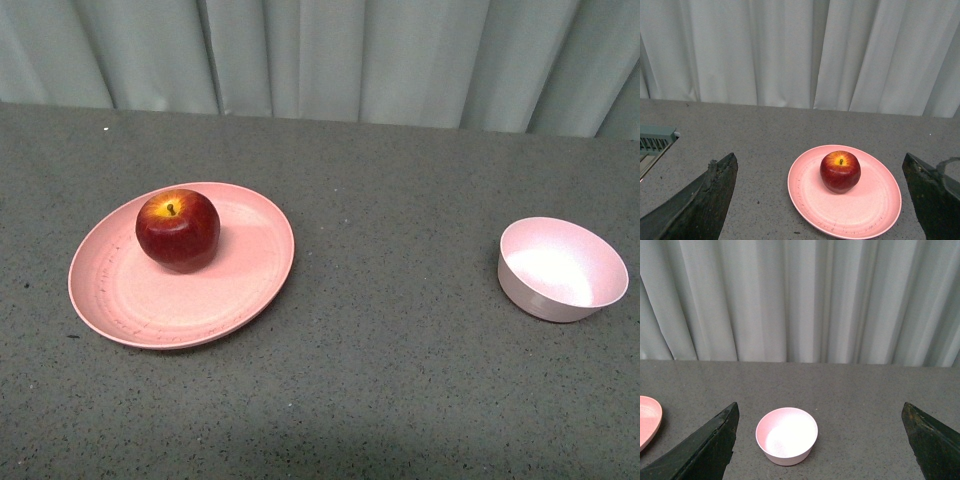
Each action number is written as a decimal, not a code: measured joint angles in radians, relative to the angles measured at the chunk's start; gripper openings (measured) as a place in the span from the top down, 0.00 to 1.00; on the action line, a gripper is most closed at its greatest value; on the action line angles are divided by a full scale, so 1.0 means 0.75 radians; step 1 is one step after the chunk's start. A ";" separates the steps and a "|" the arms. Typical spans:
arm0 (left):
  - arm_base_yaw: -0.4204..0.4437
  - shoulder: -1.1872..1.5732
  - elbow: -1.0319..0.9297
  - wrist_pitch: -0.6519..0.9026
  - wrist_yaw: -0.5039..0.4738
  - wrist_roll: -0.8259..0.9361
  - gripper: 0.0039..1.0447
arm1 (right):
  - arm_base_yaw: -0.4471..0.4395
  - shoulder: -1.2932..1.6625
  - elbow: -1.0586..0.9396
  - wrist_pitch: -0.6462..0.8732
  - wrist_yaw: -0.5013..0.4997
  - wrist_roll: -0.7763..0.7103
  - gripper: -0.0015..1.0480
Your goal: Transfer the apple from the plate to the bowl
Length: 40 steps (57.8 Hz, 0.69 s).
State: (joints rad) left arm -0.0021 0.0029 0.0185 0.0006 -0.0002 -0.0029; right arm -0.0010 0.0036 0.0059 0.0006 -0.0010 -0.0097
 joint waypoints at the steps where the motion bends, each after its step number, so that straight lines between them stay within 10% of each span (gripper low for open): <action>1: 0.000 0.000 0.000 0.000 0.000 0.000 0.06 | 0.000 0.000 0.000 0.000 0.000 0.001 0.09; 40: 0.000 0.000 0.000 0.000 0.000 0.000 0.06 | 0.000 0.000 0.000 0.000 0.000 0.000 0.09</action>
State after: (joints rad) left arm -0.0021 0.0029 0.0185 0.0006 -0.0002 -0.0029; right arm -0.0010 0.0036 0.0059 0.0006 -0.0010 -0.0097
